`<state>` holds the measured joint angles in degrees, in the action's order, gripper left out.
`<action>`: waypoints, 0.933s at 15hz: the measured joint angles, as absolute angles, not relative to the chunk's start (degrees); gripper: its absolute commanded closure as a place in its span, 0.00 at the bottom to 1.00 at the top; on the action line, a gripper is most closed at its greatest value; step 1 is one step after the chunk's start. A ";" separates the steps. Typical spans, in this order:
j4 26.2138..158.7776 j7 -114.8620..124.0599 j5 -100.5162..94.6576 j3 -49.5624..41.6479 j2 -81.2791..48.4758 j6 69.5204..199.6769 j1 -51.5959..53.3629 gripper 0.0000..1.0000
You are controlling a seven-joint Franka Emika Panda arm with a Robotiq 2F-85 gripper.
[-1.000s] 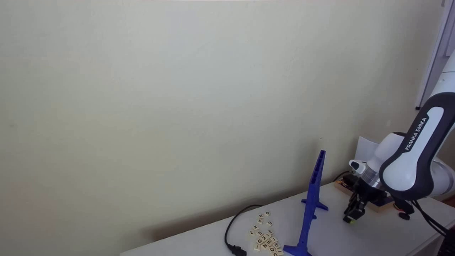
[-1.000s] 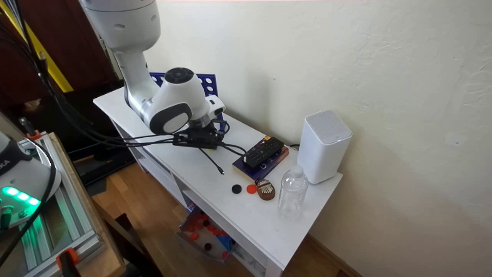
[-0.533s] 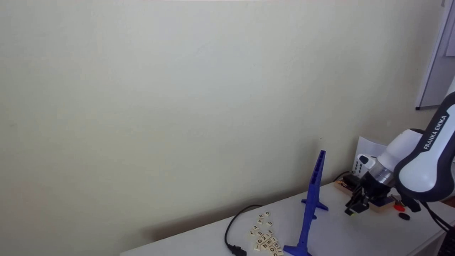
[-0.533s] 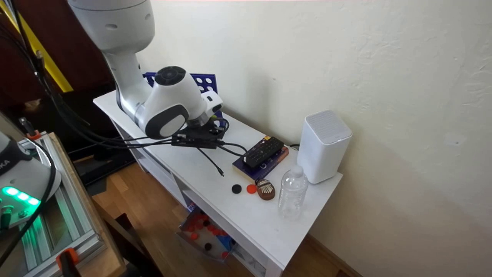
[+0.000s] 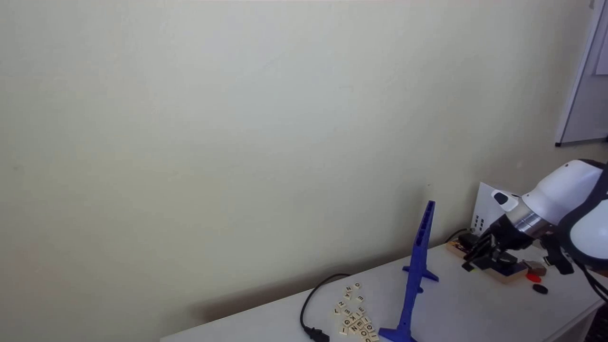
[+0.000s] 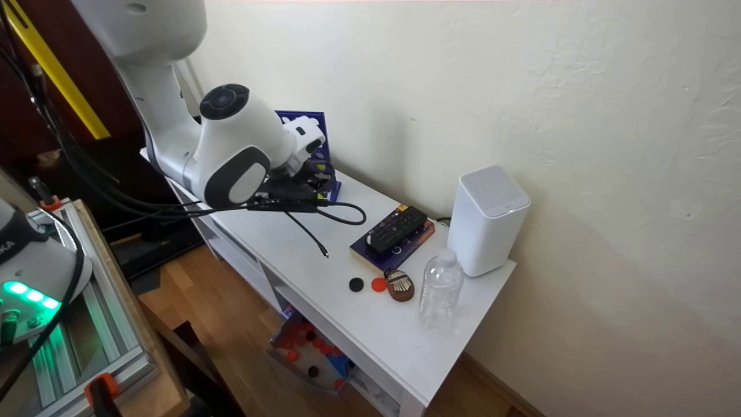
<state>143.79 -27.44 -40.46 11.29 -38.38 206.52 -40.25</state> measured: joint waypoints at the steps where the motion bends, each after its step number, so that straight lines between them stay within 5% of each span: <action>1: 144.32 -26.13 -41.96 10.77 -37.63 207.70 -40.22 0.89; 14: 148.35 -12.82 -56.84 0.81 -30.23 220.69 -33.50 0.89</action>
